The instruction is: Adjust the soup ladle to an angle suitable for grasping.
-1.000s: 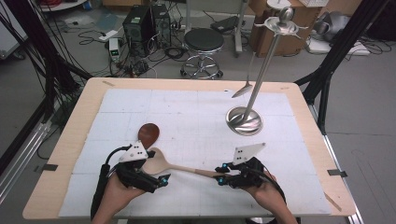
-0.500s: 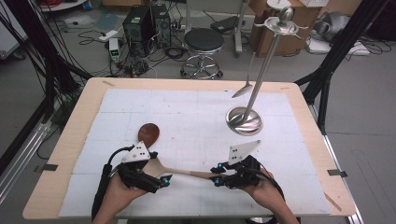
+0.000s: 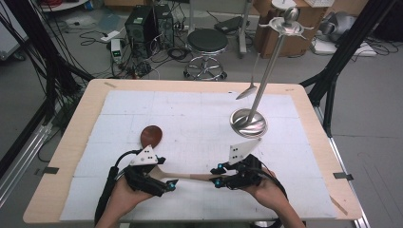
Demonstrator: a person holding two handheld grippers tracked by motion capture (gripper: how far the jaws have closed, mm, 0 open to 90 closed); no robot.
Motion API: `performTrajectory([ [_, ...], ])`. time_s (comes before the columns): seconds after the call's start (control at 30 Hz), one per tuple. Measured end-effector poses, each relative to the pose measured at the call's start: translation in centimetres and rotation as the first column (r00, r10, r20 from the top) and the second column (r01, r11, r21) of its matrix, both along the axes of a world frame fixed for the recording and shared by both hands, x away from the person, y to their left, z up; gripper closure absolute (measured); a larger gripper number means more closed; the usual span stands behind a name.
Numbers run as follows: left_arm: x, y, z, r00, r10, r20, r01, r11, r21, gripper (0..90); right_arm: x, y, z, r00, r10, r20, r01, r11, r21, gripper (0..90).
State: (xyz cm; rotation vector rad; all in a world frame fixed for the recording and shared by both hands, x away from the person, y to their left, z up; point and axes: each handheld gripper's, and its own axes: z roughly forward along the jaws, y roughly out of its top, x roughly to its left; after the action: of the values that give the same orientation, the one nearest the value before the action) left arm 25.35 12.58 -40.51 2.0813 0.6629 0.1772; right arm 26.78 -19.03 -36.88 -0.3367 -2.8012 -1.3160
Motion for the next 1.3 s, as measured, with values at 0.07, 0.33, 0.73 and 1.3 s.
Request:
performTrajectory([
  [0.07,0.1,-0.3,-0.2,0.9999,-0.009,-0.007,0.009,0.9999,0.012,16.4,0.0,0.1,0.2,1.0000,-0.003,-0.007,0.003,1.000,-0.001,69.1],
  [0.33,0.5,-1.3,-0.9,0.9984,-0.046,-0.034,0.047,0.9980,0.041,29.1,0.2,0.5,0.7,1.0000,0.004,0.000,-0.004,1.000,0.001,69.2],
  [0.73,1.0,-1.7,-1.4,0.9960,-0.063,-0.064,0.066,0.9965,0.051,53.5,0.3,0.8,1.1,0.9999,0.016,0.003,-0.016,1.000,0.004,69.3],
  [1.3,0.7,-1.7,-1.2,0.9921,-0.078,-0.098,0.084,0.9952,0.052,59.5,0.9,0.1,0.7,0.9964,-0.019,-0.082,0.022,0.999,0.036,67.0],
])
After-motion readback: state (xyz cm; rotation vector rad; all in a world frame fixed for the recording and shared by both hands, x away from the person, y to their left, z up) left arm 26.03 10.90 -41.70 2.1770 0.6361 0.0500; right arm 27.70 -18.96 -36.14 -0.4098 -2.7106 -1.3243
